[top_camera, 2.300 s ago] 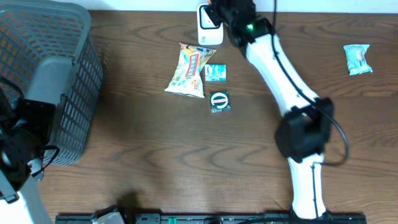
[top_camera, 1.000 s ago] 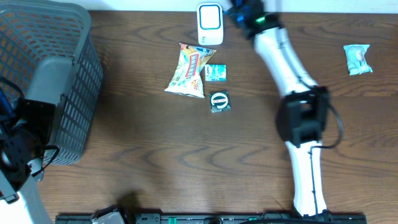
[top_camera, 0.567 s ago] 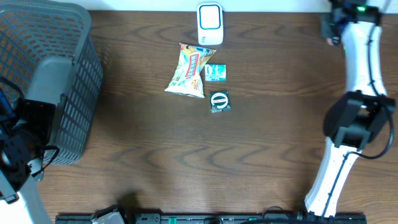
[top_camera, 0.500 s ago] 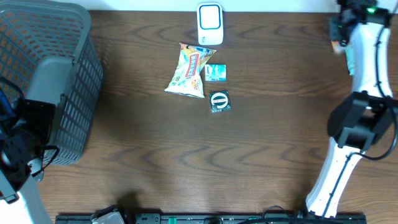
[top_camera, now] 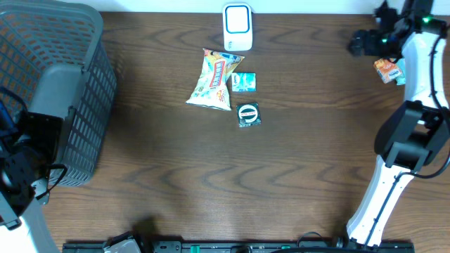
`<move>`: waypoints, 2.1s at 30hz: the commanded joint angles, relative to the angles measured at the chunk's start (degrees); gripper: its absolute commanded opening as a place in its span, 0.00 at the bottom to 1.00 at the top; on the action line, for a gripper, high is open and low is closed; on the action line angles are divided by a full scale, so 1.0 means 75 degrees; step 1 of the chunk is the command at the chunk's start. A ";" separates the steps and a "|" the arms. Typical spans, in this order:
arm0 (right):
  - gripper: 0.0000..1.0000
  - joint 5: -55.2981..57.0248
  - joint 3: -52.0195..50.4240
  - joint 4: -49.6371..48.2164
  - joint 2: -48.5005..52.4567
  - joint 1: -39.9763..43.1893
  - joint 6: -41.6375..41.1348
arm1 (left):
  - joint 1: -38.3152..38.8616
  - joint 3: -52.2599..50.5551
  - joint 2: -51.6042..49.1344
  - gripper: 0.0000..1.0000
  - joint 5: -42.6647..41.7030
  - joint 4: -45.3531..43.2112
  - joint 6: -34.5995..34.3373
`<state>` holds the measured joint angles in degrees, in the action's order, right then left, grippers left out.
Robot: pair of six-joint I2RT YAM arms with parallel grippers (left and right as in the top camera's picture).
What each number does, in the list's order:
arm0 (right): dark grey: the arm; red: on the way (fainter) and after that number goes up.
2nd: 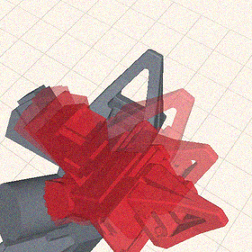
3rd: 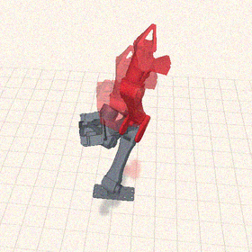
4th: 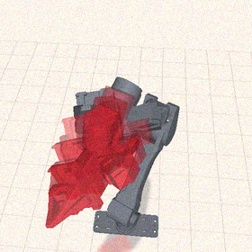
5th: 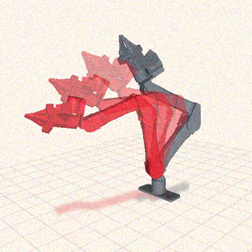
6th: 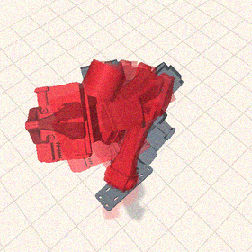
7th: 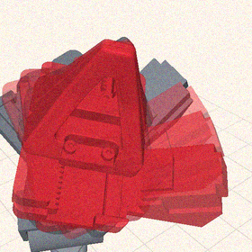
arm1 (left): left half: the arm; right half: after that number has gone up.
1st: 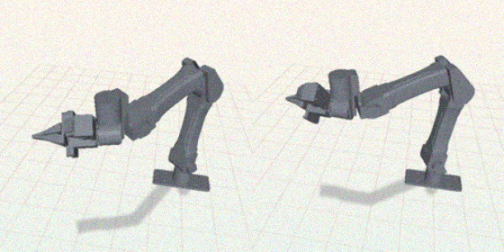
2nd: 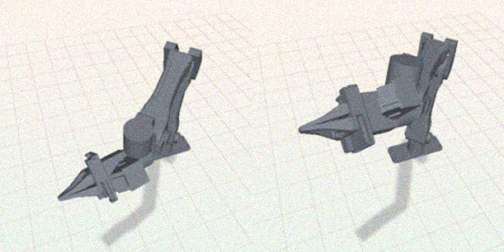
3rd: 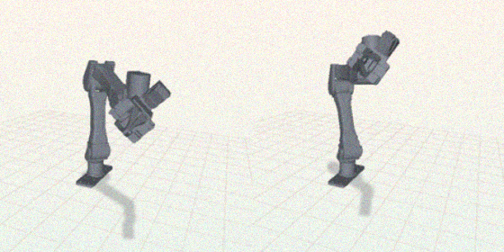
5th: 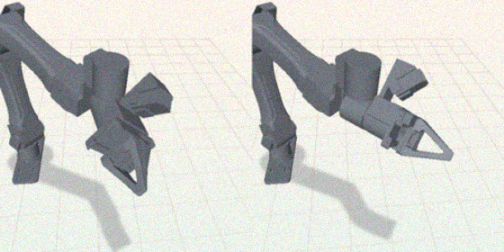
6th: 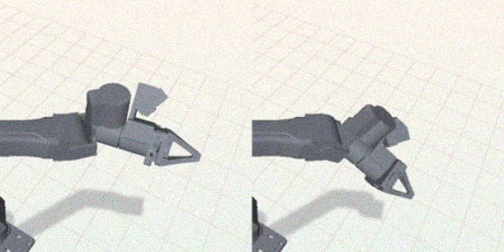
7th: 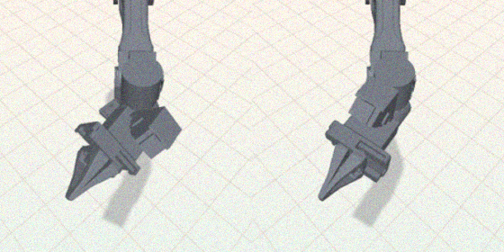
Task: Scan the item barcode
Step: 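Carry the orange pack right and drop it on the table, then reach the right gripper into the pile and grasp the green-blue pack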
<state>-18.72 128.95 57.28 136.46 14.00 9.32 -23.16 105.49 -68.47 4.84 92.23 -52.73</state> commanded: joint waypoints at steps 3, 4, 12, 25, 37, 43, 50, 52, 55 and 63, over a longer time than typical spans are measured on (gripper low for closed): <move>0.99 -0.3520 -0.0542 -0.0213 -0.0047 -0.0810 -0.0877 | -0.0038 0.0050 0.0000 0.98 0.0073 0.0358 -0.0041; 0.99 -0.3582 -0.0641 -0.0323 -0.0047 -0.0956 -0.0933 | -0.0038 0.0050 0.0000 0.98 0.0073 0.0358 -0.0041; 0.83 -0.2328 -0.1507 -0.1445 -0.0047 -0.2547 -0.1198 | -0.0038 0.0050 0.0000 0.98 0.0073 0.0358 -0.0041; 0.53 0.1813 -0.1915 -0.2366 -0.0044 -0.4482 -0.1550 | -0.0038 0.0050 0.0000 0.98 0.0073 0.0358 -0.0041; 0.41 0.2025 -0.1918 -0.1655 0.0157 -0.4628 -0.1437 | -0.0038 0.0050 0.0000 0.97 0.0073 0.0358 -0.0041; 0.35 0.1964 -0.1915 -0.0880 0.0154 -0.4628 -0.1285 | -0.0038 0.0050 0.0000 0.98 0.0073 0.0358 -0.0041; 0.15 0.1955 -0.1906 -0.0017 -0.0079 -0.4631 -0.1294 | -0.0038 0.0050 0.0000 0.98 0.0073 0.0358 -0.0041; 0.09 0.1955 -0.1906 -0.0012 -0.0245 -0.4637 -0.1297 | -0.0038 0.0050 0.0000 0.98 0.0073 0.0358 -0.0041; 0.13 0.1955 -0.1906 -0.0198 -0.0539 -0.4637 -0.1297 | -0.0038 0.0050 0.0000 0.98 0.0073 0.0358 -0.0041; 0.33 0.1953 -0.1909 -0.2055 -0.0583 -0.4637 -0.1297 | -0.0038 0.0050 0.0000 0.97 0.0073 0.0358 -0.0041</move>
<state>-4.10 114.67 44.97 133.45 -20.75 -0.54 -23.16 105.49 -68.47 4.84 92.23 -52.73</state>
